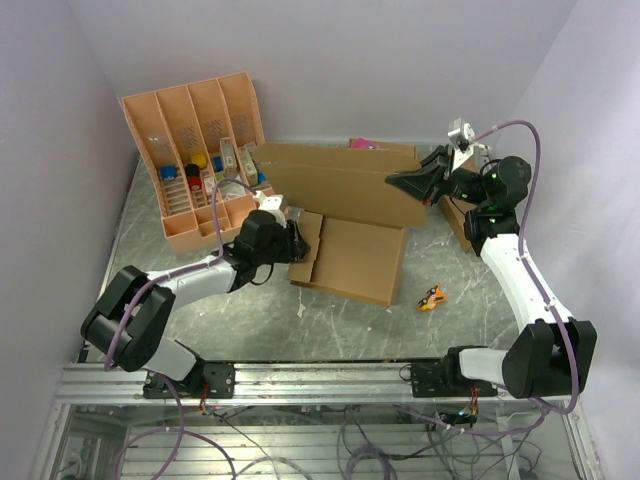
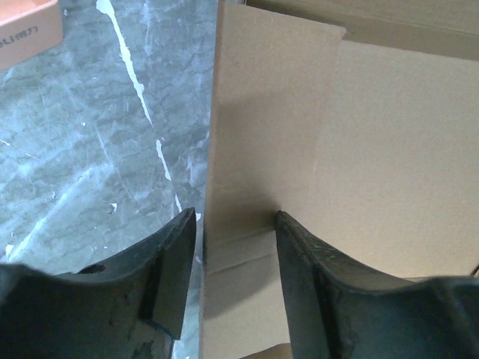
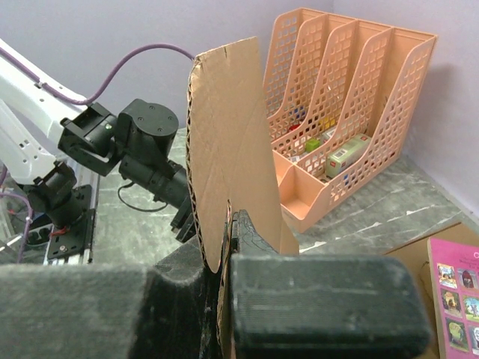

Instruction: Fold the paper box

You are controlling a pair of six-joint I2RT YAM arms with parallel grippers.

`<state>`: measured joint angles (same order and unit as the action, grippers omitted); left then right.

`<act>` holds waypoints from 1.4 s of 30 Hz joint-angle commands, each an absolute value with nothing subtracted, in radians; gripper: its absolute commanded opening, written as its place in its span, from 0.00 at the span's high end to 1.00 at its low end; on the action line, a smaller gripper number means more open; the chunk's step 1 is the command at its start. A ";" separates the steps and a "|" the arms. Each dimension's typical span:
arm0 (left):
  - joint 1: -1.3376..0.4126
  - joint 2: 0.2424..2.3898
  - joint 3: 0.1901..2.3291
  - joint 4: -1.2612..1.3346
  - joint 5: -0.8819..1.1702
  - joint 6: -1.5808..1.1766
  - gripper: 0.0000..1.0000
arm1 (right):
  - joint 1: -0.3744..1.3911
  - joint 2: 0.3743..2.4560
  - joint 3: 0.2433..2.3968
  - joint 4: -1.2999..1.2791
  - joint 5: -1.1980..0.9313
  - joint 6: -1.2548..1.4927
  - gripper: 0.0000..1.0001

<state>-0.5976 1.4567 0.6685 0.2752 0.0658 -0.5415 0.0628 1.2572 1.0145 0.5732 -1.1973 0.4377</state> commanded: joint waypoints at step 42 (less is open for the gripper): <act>-0.580 1.478 0.699 0.149 0.237 -0.612 0.46 | 0.070 1.215 0.973 0.476 -1.175 0.349 1.00</act>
